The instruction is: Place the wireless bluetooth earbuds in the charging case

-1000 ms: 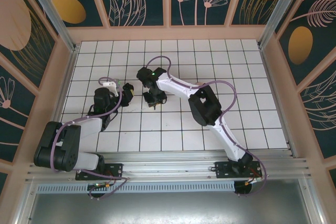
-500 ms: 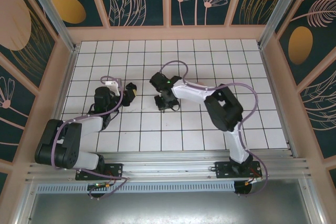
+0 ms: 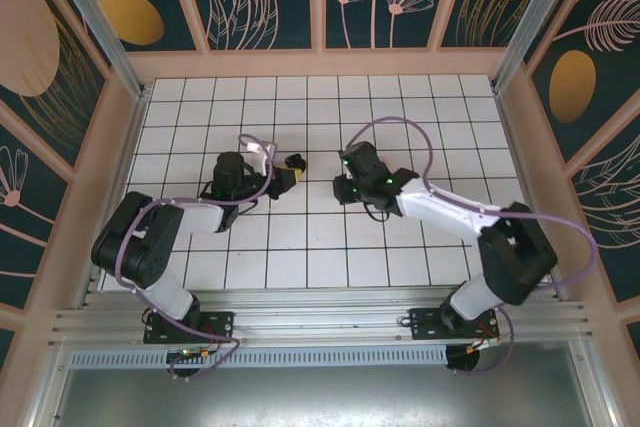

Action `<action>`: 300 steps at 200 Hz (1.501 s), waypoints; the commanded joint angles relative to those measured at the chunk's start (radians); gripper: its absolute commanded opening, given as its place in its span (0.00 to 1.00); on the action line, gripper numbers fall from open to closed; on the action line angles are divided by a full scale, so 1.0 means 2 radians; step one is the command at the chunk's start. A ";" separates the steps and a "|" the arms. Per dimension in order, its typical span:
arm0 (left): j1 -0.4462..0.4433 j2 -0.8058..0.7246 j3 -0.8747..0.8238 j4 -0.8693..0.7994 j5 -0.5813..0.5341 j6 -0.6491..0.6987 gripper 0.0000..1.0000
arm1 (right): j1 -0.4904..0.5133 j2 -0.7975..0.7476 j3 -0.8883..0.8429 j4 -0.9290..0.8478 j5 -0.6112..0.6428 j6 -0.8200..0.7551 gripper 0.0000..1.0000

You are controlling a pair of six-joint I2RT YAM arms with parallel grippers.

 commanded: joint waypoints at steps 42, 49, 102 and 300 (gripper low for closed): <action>-0.057 0.012 0.045 0.021 0.096 0.126 0.11 | -0.024 -0.155 -0.074 0.101 -0.005 -0.115 0.20; -0.062 0.014 0.049 0.018 0.100 0.135 0.11 | -0.028 -0.166 -0.076 0.102 -0.016 -0.127 0.20; -0.077 0.022 0.073 0.012 0.155 0.166 0.11 | -0.037 -0.187 -0.060 0.091 -0.084 -0.203 0.20; -0.085 0.028 0.107 -0.022 0.189 0.180 0.13 | -0.013 -0.110 0.023 0.028 -0.146 -0.298 0.20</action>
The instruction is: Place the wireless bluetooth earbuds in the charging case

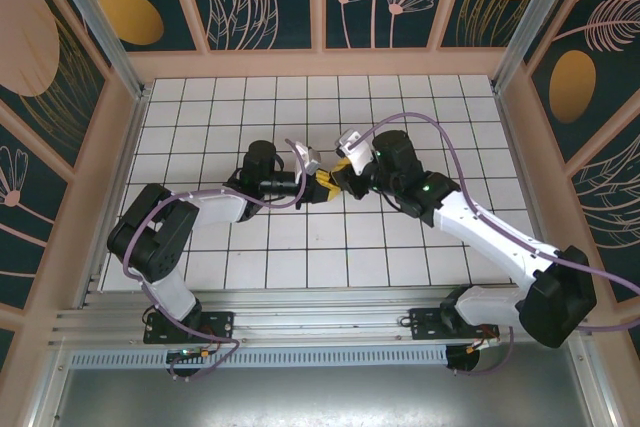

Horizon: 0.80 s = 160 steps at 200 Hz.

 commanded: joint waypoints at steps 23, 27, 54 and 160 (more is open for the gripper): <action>-0.004 -0.003 0.011 0.030 0.019 -0.012 0.13 | 0.005 0.010 0.015 -0.007 -0.022 -0.007 0.19; -0.004 -0.004 0.010 0.032 0.020 -0.013 0.13 | 0.005 0.011 0.014 -0.007 -0.022 -0.006 0.20; -0.003 -0.003 0.009 0.048 0.026 -0.025 0.13 | 0.005 0.010 0.008 -0.003 -0.010 -0.008 0.19; -0.004 -0.004 0.003 0.053 0.018 -0.041 0.13 | 0.000 -0.026 -0.008 0.045 -0.006 0.001 0.18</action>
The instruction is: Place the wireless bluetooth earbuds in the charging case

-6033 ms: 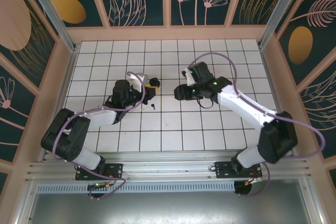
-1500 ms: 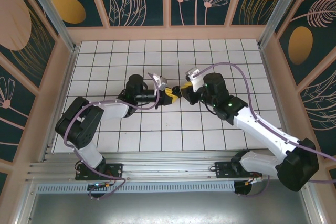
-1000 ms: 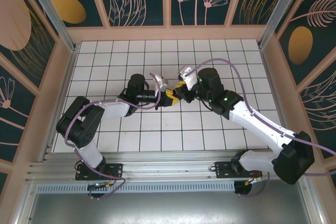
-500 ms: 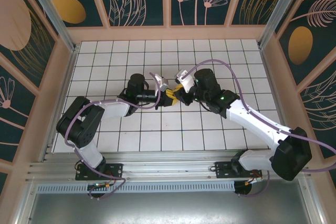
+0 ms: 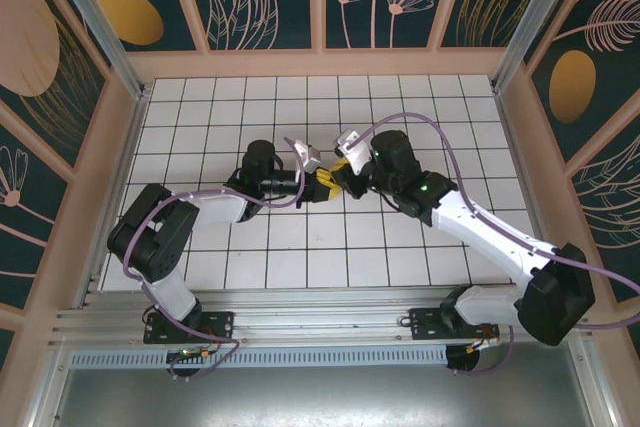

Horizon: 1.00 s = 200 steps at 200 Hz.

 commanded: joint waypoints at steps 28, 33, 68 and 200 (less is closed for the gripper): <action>-0.002 -0.027 -0.020 0.014 -0.042 0.025 0.13 | -0.033 -0.039 0.000 -0.005 -0.059 0.040 0.18; -0.002 -0.030 -0.027 0.016 -0.053 0.033 0.13 | -0.041 -0.042 -0.001 -0.012 -0.071 0.048 0.18; -0.002 -0.051 -0.070 0.047 -0.095 0.081 0.12 | -0.075 -0.051 -0.013 -0.050 -0.099 0.073 0.18; -0.002 -0.069 -0.101 0.002 -0.126 0.103 0.12 | -0.094 0.067 0.014 -0.191 -0.042 0.160 0.18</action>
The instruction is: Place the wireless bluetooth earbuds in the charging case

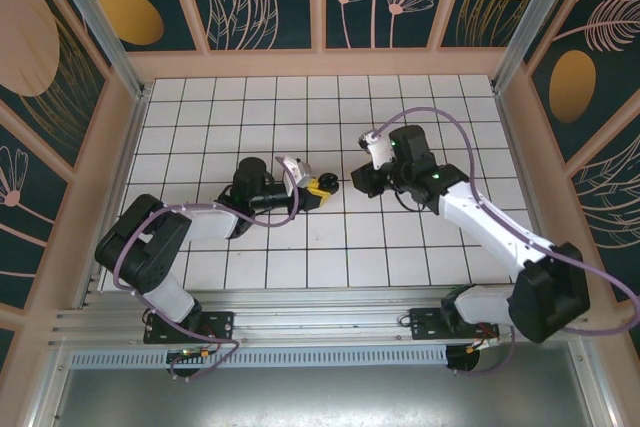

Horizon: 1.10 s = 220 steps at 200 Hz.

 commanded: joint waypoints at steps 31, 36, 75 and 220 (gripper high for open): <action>-0.002 -0.043 -0.017 -0.044 -0.021 0.032 0.12 | -0.006 0.111 0.019 -0.142 0.040 0.089 0.19; -0.002 -0.045 -0.019 -0.045 -0.023 0.032 0.12 | -0.006 0.120 0.019 -0.146 0.040 0.094 0.19; -0.002 -0.052 -0.024 -0.046 -0.021 0.029 0.12 | -0.006 0.181 0.015 -0.161 0.055 0.116 0.20; -0.002 -0.040 -0.010 -0.054 -0.018 0.031 0.13 | 0.006 0.192 0.068 -0.246 0.109 0.177 0.38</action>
